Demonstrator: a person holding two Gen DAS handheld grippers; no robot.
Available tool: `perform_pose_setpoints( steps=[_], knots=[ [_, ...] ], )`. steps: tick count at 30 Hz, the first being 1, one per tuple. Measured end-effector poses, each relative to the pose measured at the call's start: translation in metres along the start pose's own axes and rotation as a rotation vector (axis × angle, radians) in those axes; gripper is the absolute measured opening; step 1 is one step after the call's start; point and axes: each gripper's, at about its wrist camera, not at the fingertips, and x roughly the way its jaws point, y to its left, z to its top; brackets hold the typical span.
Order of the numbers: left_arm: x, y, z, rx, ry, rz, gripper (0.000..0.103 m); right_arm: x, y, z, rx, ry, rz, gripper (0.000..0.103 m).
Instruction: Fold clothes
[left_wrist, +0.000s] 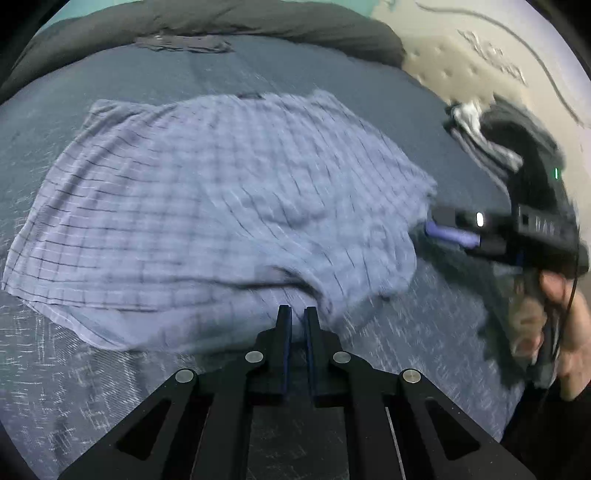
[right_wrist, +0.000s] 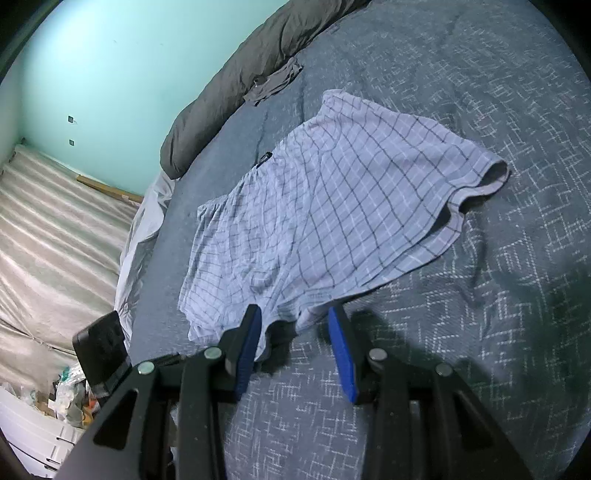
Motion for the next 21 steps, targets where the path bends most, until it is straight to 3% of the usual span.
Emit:
perform_pose_setpoints(
  steps=[3,7,12,17,19,21],
  knots=[
    [0.000,0.010,0.006,-0.013,-0.011,0.031,0.010,-0.002,-0.002,0.000,0.009,-0.004,-0.001,0.038],
    [0.011,0.019,0.008,-0.020,0.026,0.043,0.026,-0.002,-0.003,0.002,0.009,-0.004,-0.002,0.038],
    [0.016,0.012,0.010,0.047,0.034,0.058,0.030,0.000,-0.003,0.004,0.004,-0.006,-0.002,0.038],
    [0.017,0.009,0.009,0.083,0.040,0.047,0.027,-0.002,-0.004,0.004,0.008,-0.008,-0.004,0.038],
    [0.019,0.007,0.008,0.098,0.049,0.052,0.009,-0.002,-0.004,0.004,0.008,-0.011,-0.005,0.038],
    [0.020,0.004,0.008,0.107,0.051,0.051,0.008,-0.002,-0.003,0.004,0.006,-0.012,-0.004,0.038]
  ],
)
